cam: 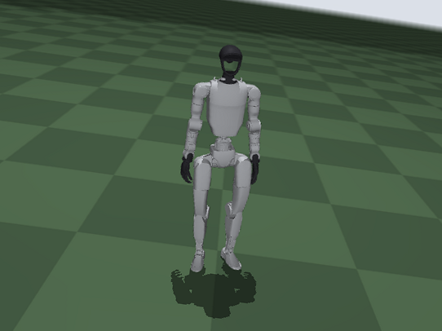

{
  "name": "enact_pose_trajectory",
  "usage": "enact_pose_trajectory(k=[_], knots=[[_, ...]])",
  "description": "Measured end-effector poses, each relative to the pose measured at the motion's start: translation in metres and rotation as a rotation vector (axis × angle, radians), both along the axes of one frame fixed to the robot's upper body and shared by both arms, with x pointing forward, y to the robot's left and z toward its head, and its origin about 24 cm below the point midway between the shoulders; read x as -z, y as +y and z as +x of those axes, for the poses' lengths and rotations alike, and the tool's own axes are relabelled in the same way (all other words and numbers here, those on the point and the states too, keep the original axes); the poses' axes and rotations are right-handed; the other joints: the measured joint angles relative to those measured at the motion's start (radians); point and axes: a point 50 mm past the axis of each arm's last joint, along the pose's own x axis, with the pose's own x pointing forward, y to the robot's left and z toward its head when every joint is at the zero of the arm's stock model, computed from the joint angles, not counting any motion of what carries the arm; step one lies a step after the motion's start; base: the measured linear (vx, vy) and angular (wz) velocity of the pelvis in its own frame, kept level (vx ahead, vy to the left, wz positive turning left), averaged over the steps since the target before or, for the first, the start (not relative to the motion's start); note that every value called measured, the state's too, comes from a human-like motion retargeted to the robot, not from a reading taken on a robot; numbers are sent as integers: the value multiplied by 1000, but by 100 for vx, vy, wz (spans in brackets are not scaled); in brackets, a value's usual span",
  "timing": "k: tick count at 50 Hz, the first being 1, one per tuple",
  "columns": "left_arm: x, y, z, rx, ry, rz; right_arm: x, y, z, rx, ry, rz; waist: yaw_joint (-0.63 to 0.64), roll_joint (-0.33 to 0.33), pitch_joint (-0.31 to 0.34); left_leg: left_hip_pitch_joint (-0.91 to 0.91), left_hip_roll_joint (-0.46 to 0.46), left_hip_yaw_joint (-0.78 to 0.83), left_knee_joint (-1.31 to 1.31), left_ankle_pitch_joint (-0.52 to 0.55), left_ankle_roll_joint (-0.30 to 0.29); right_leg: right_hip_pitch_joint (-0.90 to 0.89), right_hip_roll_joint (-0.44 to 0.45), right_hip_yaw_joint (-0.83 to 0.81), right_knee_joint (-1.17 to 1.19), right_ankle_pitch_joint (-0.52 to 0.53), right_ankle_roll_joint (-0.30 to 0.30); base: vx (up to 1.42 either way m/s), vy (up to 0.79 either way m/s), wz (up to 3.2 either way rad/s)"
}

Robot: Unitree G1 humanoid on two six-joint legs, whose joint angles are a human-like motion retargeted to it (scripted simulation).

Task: Upper body actions

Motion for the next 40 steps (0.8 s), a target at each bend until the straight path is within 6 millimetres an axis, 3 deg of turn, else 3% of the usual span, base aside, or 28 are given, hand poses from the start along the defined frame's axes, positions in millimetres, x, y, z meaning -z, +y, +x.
enact_pose_trajectory(k=[17, 40], knots=[[-1, 0, -16, -26, 57, 2, 0, 3, -4, -33, 21, 19, -3, -2, 11, 0, -8, 6, -3, -7, 10, -6, -2, 5, 3, 26, -10, 0, 0, 0], [0, -3, -8, -23, 29, -11, 0, -1, 5, -49, -17, 12, -1, -13, 20, -6, -25, 15, -5, -18, 24, -19, -9, 16, 5, 62, -20, 0, 0, 0]])
